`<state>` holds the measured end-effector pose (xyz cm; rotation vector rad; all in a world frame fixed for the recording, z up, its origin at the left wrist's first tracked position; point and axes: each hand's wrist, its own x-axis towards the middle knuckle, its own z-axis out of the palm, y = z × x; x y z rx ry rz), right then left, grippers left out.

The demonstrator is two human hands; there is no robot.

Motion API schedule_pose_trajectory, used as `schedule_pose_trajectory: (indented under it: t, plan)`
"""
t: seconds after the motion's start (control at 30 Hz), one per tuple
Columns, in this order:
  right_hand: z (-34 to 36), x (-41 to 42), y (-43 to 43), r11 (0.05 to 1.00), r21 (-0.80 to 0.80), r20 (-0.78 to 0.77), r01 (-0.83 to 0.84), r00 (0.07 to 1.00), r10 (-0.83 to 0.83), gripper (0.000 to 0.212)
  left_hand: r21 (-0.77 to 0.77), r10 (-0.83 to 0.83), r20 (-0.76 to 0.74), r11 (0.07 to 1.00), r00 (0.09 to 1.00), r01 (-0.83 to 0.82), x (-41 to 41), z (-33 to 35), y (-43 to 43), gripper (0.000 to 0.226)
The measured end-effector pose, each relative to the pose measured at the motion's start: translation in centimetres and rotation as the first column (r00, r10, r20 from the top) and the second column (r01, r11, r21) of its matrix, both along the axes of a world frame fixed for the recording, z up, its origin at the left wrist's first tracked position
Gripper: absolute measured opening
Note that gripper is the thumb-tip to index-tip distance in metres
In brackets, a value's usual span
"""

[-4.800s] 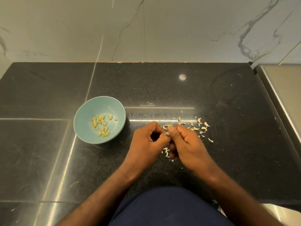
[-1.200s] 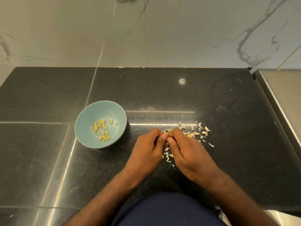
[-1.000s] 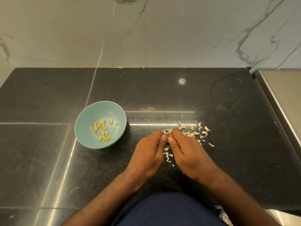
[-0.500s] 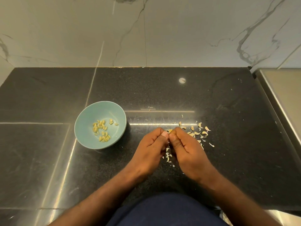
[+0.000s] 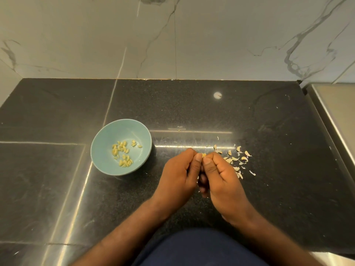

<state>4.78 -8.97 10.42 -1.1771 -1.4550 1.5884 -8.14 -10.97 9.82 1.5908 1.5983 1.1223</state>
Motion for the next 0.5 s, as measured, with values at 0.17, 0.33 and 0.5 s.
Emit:
schedule_pose_trajectory:
  t: [0.17,0.33,0.5]
  plan:
    - [1.3,0.2,0.0,0.903,-0.427,-0.234,-0.05,0.971,-0.057,0.026,0.22,-0.008,-0.312,0.972,0.95,0.081,-1.4,-1.4,0.2,0.02]
    - [1.3,0.4,0.7,0.914,-0.395,-0.329,-0.095,0.943,-0.044,0.023,0.197,0.009,-0.062,0.98,0.998,0.004,-1.1,-1.2,-0.1,0.013]
    - [0.9,0.9,1.5,0.987,-0.154,-0.223,-0.049,0.975,0.013,0.021,0.119,0.026,0.122,0.992,0.992,-0.041,-1.0,-0.5,-0.4,0.019]
